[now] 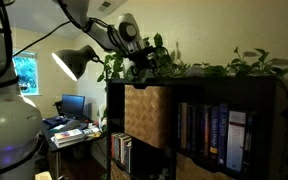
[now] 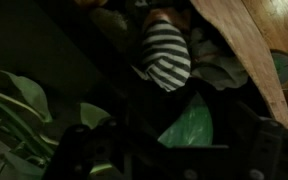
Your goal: Pull out the upper storage box, put the plush toys in it and push it back in
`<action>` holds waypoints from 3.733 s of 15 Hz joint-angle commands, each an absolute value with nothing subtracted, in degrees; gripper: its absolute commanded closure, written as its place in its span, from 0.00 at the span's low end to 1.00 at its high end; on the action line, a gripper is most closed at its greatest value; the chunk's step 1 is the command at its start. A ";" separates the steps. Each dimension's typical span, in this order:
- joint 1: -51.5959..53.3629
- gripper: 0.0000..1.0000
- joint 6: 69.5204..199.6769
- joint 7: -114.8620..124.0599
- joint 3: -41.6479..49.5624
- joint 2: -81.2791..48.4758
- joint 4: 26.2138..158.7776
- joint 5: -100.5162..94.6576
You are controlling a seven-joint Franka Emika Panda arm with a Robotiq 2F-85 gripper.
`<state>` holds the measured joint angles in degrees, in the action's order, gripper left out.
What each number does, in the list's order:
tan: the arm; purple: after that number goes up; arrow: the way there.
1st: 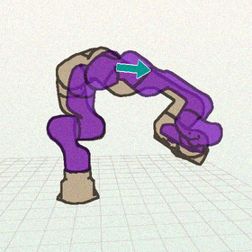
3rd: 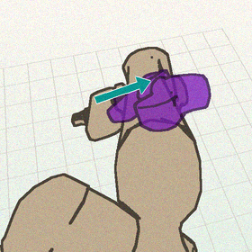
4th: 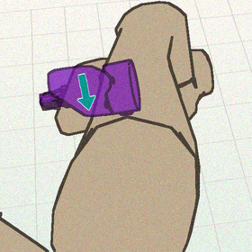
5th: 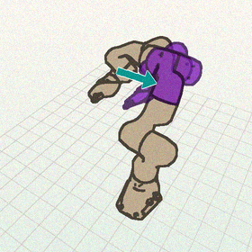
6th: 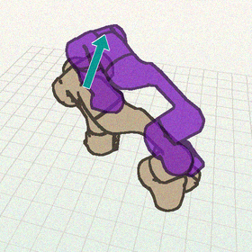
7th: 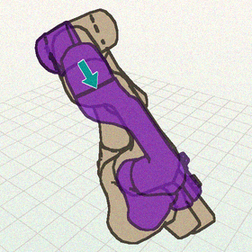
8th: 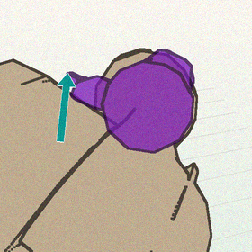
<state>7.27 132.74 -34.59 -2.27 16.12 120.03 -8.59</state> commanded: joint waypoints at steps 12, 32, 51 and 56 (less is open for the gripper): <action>-1.71 0.00 130.95 -18.79 1.09 16.02 113.39 -16.61; -7.32 0.00 137.60 -4.79 2.69 8.51 109.26 -24.69; -6.50 0.86 139.55 -3.44 3.87 3.79 106.52 -21.62; -5.58 0.90 138.40 -7.47 3.42 6.22 107.81 -19.53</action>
